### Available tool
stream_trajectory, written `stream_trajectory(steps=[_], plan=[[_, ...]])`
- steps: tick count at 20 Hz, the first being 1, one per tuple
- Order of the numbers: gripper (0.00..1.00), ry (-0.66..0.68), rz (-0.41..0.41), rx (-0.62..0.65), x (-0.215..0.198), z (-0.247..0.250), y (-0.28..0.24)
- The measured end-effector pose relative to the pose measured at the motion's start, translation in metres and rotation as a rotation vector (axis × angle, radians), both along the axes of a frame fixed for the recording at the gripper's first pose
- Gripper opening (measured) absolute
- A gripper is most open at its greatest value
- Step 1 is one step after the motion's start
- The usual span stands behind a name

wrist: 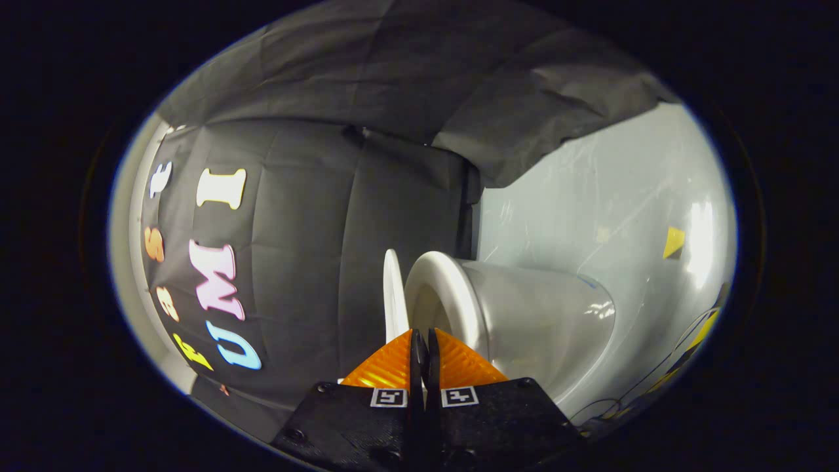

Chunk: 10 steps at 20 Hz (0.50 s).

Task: Open the toilet lid.

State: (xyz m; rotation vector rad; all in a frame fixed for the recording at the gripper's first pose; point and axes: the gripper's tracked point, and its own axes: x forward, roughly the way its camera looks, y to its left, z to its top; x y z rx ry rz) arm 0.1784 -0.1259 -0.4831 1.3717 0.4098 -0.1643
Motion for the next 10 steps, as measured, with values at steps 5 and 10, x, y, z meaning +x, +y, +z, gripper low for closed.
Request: stream_trajectory(steps=[5,10], plan=[[0.05,-0.032,0.007,-0.131,0.007,0.059,0.014],[0.04,-0.090,0.040,-0.256,0.012,0.125,0.040]])
